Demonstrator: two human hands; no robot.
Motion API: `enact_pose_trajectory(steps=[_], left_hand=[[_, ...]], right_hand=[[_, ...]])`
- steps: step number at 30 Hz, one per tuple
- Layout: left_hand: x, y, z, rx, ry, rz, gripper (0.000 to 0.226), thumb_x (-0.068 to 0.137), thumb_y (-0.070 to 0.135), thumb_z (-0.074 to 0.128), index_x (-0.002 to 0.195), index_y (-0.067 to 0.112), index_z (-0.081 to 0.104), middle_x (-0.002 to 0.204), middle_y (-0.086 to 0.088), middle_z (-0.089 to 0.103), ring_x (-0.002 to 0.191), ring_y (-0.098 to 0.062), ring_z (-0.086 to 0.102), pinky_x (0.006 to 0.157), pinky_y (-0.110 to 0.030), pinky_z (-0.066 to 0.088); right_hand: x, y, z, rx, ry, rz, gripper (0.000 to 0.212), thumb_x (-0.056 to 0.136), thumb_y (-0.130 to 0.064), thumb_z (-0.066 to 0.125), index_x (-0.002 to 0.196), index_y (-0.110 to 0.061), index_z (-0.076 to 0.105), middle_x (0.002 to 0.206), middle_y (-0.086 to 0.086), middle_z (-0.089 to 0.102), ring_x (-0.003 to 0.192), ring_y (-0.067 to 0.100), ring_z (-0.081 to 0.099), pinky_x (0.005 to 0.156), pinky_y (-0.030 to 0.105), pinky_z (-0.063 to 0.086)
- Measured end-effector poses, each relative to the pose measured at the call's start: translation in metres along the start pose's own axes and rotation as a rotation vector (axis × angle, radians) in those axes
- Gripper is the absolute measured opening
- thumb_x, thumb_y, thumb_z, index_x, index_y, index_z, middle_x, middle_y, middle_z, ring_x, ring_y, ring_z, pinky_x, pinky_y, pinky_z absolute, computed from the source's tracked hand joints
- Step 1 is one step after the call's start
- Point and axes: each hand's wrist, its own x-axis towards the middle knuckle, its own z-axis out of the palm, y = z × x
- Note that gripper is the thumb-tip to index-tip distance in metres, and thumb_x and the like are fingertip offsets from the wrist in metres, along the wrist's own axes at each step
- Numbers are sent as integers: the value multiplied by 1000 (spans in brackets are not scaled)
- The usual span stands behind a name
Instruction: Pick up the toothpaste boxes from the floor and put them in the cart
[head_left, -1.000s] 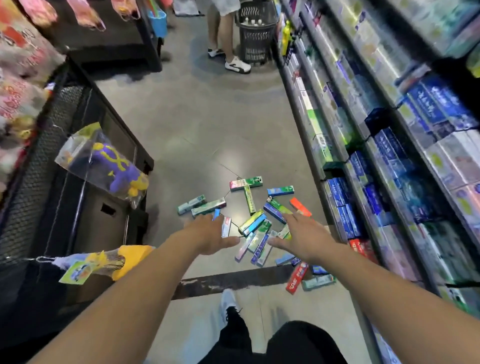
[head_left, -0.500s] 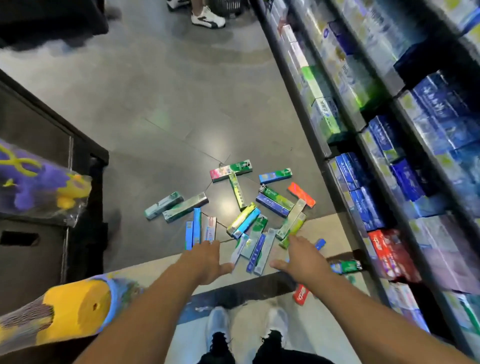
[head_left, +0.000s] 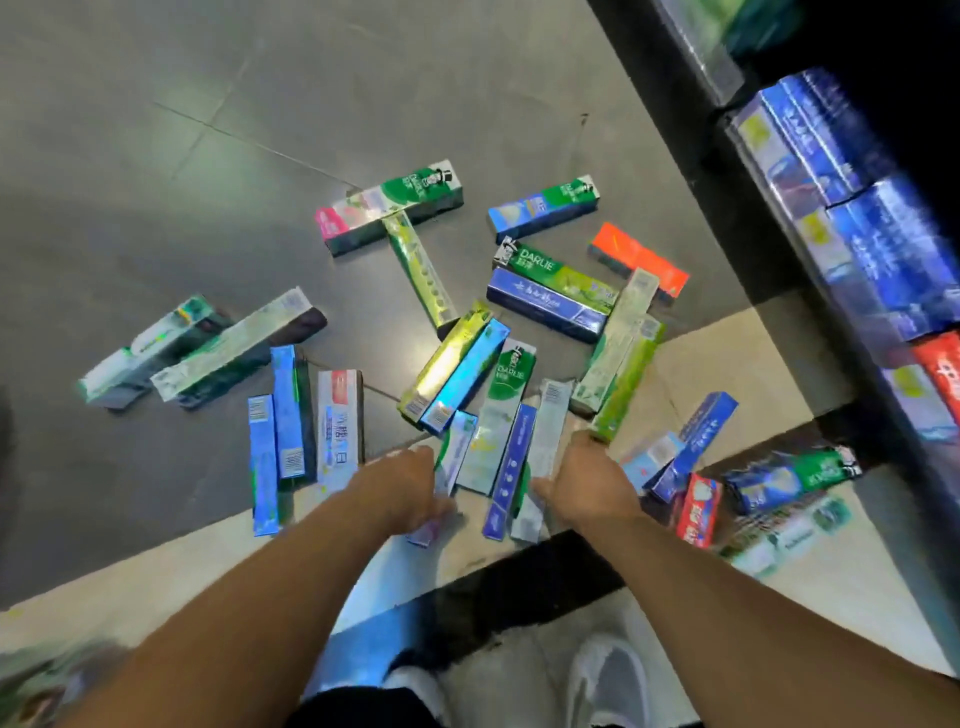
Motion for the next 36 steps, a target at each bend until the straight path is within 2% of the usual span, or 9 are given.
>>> enact_pose_trajectory(steps=[3, 8, 12, 18, 23, 27, 30, 34, 36], left_hand=[[42, 1, 14, -119, 4, 29, 87, 75, 62, 73, 136, 9, 41, 138, -13, 53, 122, -30, 54, 100, -38, 47], [67, 10, 20, -117, -36, 45, 64, 86, 38, 74, 135, 9, 45, 132, -10, 57, 108, -20, 56, 84, -22, 39], [78, 6, 38, -129, 0, 17, 71, 82, 39, 78, 131, 10, 36, 130, -10, 57, 116, -24, 58, 92, -32, 47], [90, 5, 53, -128, 78, 0, 59, 85, 35, 73, 122, 7, 35, 119, -12, 61, 107, -26, 63, 79, -32, 48], [86, 2, 49, -118, 109, 10, 56, 85, 30, 72, 122, 5, 39, 119, -14, 62, 106, -28, 63, 79, -32, 49], [55, 3, 17, -151, 105, -15, 55, 85, 33, 73, 121, 6, 41, 117, -14, 62, 96, -27, 61, 72, -31, 47], [12, 7, -31, -366, 174, 33, 51, 80, 26, 78, 118, 8, 49, 109, -12, 65, 89, -25, 62, 70, -34, 52], [-74, 19, -113, -682, 232, 43, 59, 63, 29, 84, 114, 17, 57, 101, -11, 71, 83, -31, 72, 63, -52, 61], [-122, 29, -150, -731, 252, 66, 53, 69, 19, 84, 114, 15, 57, 98, -13, 72, 78, -31, 73, 59, -54, 61]], right_hand=[[41, 8, 29, 78, 8, 19, 66, 89, -48, 65, 130, -5, 37, 128, 15, 54, 118, 34, 56, 86, 36, 47], [69, 8, 53, 228, -30, 70, 70, 89, -38, 70, 135, -4, 29, 128, 14, 57, 113, 32, 60, 77, 32, 45], [75, 11, 56, 282, -51, 92, 65, 87, -34, 72, 131, -4, 33, 122, 13, 60, 107, 29, 62, 79, 34, 50], [71, 16, 40, 222, -42, 100, 45, 82, -32, 73, 110, -6, 50, 103, 8, 61, 81, 23, 56, 58, 25, 42], [49, 21, -6, 152, 70, 96, 58, 83, -39, 71, 123, -10, 42, 116, 10, 59, 103, 31, 61, 76, 33, 53], [21, 16, -43, 146, 112, 39, 58, 87, -39, 67, 129, -10, 38, 124, 13, 58, 108, 33, 60, 71, 30, 44], [-17, 7, -73, 183, 117, 2, 54, 89, -34, 66, 127, -8, 38, 124, 15, 58, 106, 34, 59, 70, 30, 42], [-82, -6, -128, 205, 109, -44, 52, 87, -28, 68, 124, -7, 40, 123, 15, 58, 106, 34, 60, 71, 31, 44], [-120, -15, -162, 206, 115, -72, 53, 85, -28, 71, 124, -5, 42, 123, 15, 59, 107, 34, 61, 73, 32, 49]])
